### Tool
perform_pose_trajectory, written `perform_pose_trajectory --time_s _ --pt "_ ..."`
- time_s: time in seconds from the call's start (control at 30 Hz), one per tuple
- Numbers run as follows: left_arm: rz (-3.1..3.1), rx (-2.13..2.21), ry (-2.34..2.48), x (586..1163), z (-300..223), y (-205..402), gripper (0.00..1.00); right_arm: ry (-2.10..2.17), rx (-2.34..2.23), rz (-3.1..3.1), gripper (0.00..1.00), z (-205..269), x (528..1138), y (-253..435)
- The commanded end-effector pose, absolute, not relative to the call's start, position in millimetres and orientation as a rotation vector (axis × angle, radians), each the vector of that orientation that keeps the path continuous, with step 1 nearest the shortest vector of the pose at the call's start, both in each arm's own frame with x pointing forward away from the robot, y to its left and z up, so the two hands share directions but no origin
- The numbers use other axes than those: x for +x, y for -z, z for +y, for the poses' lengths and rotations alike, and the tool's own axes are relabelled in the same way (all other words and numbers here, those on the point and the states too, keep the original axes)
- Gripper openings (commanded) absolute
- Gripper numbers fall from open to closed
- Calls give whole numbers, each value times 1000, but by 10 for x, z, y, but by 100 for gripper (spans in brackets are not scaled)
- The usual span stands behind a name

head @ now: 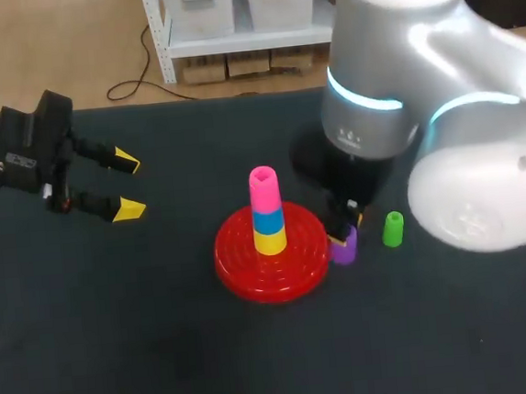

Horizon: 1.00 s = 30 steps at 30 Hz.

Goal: Pick up and stack the cylinders on the red base in this order: pink,purple,orange,green

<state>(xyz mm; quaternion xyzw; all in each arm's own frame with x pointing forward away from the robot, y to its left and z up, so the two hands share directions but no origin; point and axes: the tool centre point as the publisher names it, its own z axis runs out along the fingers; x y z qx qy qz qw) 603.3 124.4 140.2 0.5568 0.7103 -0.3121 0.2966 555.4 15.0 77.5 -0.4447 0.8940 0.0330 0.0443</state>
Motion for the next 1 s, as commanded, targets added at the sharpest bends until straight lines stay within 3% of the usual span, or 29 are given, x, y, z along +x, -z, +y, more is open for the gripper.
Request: perform_pose_trajectory --time_s 0.03,0.5,1.0 --pt "1884 1479 830 6028 1251 -1393 100 -109 -1352 2724 0 189 5533 -1109" --pt "1884 1479 830 6028 1251 -1393 100 -40 -1402 2672 0 470 5665 -1937" --pt "1884 1479 830 6028 1251 -1393 100 -36 -1450 2614 0 819 5816 -2131"
